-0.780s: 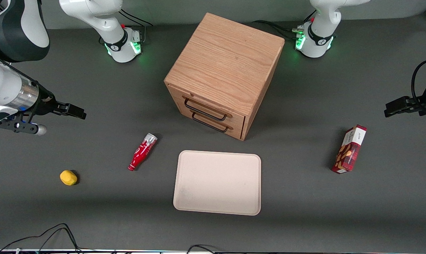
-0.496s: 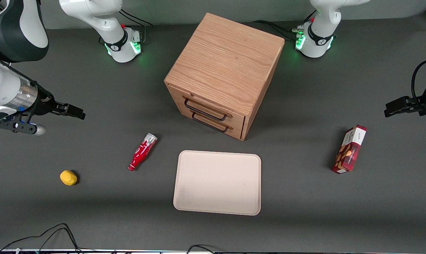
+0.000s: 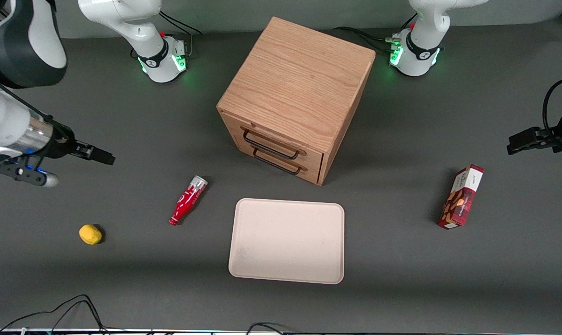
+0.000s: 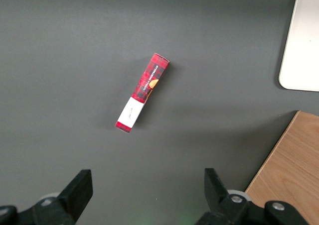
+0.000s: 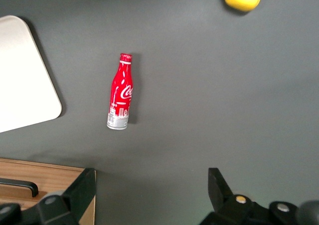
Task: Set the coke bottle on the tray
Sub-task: 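Move the open right gripper toward the red Coca-Cola bottle, then lower the right gripper over the bottle's body and close on it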
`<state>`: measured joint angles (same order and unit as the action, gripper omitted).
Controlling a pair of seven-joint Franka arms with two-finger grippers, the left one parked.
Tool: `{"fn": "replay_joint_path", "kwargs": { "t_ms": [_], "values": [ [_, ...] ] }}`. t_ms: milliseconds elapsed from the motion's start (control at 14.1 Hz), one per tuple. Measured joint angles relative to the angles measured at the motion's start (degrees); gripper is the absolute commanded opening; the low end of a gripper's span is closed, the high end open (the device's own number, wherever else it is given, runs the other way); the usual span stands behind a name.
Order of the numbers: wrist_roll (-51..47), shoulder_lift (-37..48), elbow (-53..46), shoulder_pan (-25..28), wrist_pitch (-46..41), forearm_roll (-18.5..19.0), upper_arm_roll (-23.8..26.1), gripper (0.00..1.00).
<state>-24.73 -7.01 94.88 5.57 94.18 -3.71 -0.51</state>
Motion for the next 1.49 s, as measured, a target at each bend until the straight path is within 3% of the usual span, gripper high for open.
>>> {"fn": "replay_joint_path", "kwargs": {
  "t_ms": [213, 567, 921, 1488],
  "values": [
    [-3.6, -2.8, 1.4, 0.1, 2.9, -0.2, 1.5, 1.0],
    [-19.1, -7.1, 10.4, 0.3, 20.9, -0.2, 7.3, 1.0],
    [-27.5, -13.9, 15.9, 0.4, 35.2, 3.7, 9.7, 1.0],
    [-33.4, -21.2, 17.2, 1.3, 42.2, 9.3, 9.9, 1.0]
  ]
}}
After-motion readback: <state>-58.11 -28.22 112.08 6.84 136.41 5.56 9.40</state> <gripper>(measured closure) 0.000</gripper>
